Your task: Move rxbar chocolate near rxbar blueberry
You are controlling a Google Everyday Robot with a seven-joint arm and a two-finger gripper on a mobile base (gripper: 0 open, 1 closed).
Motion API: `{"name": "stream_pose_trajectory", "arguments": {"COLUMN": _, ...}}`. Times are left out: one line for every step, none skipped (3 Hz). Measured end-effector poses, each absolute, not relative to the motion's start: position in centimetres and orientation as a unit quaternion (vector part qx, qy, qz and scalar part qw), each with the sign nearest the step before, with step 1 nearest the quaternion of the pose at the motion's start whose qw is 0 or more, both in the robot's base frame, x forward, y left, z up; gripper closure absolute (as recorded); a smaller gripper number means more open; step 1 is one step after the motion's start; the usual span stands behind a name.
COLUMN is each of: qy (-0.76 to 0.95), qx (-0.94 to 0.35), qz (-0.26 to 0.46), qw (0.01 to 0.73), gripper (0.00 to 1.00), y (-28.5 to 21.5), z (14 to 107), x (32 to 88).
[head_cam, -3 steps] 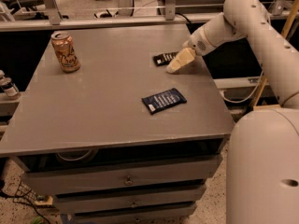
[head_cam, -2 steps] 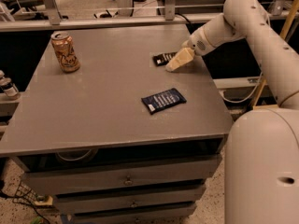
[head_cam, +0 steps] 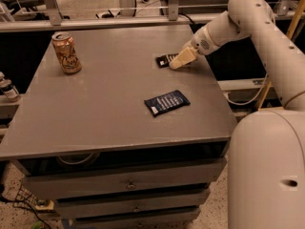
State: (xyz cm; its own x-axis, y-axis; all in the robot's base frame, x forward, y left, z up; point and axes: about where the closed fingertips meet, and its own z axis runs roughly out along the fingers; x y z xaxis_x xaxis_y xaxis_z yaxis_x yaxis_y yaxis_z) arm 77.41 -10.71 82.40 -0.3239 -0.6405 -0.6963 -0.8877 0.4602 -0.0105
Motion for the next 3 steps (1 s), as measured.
{"name": "stream_pose_trajectory", "arguments": {"qy": 0.791, "qx": -0.483, "qz": 0.191, "qw": 0.324, "gripper": 1.0, "y": -10.69, "z": 82.66, "x": 77.4}}
{"name": "stream_pose_trajectory", "arguments": {"qy": 0.791, "qx": -0.483, "qz": 0.191, "qw": 0.324, "gripper": 1.0, "y": -10.67, "z": 82.8, "x": 77.4}}
{"name": "stream_pose_trajectory", "arguments": {"qy": 0.79, "qx": -0.484, "qz": 0.191, "qw": 0.324, "gripper": 1.0, "y": -10.66, "z": 82.85, "x": 77.39}}
